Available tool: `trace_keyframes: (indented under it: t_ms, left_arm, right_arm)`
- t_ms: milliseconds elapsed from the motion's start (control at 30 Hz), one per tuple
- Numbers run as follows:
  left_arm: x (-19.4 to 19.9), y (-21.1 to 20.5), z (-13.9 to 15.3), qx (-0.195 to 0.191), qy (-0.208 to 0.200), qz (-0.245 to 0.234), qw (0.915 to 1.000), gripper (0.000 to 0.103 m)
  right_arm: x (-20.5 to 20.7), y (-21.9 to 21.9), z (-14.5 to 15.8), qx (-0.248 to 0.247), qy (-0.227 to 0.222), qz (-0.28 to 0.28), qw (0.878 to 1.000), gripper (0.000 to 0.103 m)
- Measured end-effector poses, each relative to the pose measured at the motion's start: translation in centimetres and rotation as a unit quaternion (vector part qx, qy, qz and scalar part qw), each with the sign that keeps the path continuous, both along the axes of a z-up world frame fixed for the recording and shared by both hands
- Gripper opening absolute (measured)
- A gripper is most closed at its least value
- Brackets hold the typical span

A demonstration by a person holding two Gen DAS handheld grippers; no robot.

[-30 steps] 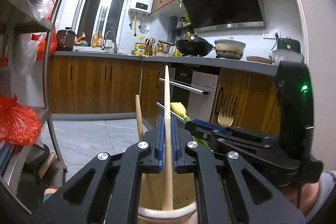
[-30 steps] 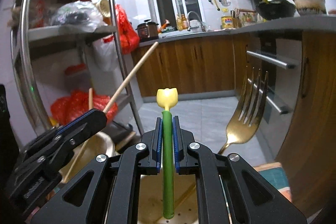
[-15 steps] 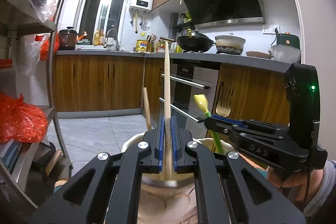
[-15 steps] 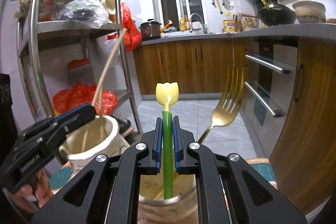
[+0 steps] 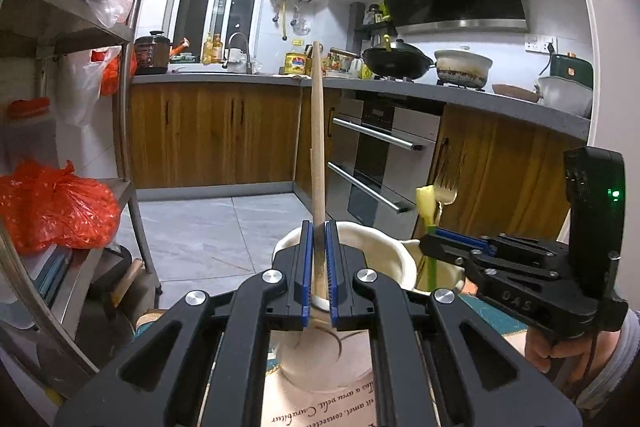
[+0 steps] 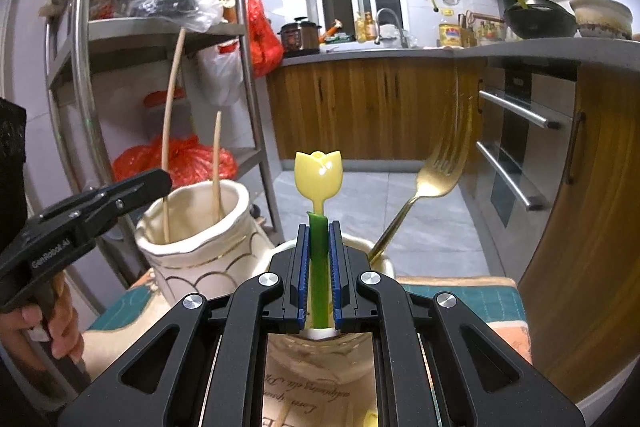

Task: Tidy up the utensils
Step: 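Release chopstick into large pot with left tool while right releases green utensil into small pot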

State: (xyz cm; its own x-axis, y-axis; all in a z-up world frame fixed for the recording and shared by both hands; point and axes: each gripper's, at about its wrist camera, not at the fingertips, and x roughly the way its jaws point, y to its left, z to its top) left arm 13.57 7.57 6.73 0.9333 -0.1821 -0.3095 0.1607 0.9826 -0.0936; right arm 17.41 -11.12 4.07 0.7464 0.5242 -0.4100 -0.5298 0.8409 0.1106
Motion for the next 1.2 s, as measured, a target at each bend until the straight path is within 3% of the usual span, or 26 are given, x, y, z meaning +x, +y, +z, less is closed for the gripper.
trace_keyframes:
  t_ms: [100, 333, 467, 600, 867, 1067, 1133, 1200]
  left_arm:
    - [0.1, -0.4, 0.0, 0.017, 0.005, 0.004, 0.9998, 0.007]
    - [0.3, 0.2, -0.1, 0.015, 0.012, 0.012, 0.9997, 0.009]
    - [0.1, 0.6, 0.1, 0.011, 0.008, 0.020, 0.9997, 0.024]
    - [0.0, 0.8, 0.2, 0.012, 0.005, 0.020, 0.9997, 0.026]
    - [-0.7, 1.1, 1.0, 0.019, -0.004, 0.025, 0.9995, 0.038]
    - [-1.5, 1.2, 1.0, 0.025, -0.001, 0.031, 0.9992, 0.051]
    - [-1.8, 1.1, 0.9, 0.030, 0.000, 0.033, 0.9990, 0.055]
    - [-2.1, 1.0, 0.8, 0.035, 0.001, 0.036, 0.9988, 0.062]
  right_arm:
    - [0.2, 0.3, -0.5, -0.001, 0.012, 0.004, 1.000, 0.010]
    - [0.9, 0.5, -1.1, 0.003, 0.030, 0.008, 1.000, 0.010]
    - [1.2, 1.0, -1.3, -0.004, 0.034, 0.014, 0.999, 0.010]
    - [1.2, 1.1, -1.3, -0.007, 0.034, 0.016, 0.999, 0.011]
    - [0.4, -0.2, -0.4, 0.001, 0.017, 0.004, 1.000, 0.017]
    - [-1.0, -2.8, 1.2, 0.029, -0.003, -0.019, 0.999, 0.043]
    - [-1.4, -3.5, 1.7, 0.035, -0.007, -0.024, 0.999, 0.056]
    - [-1.9, -4.4, 2.0, 0.043, -0.010, -0.031, 0.999, 0.079]
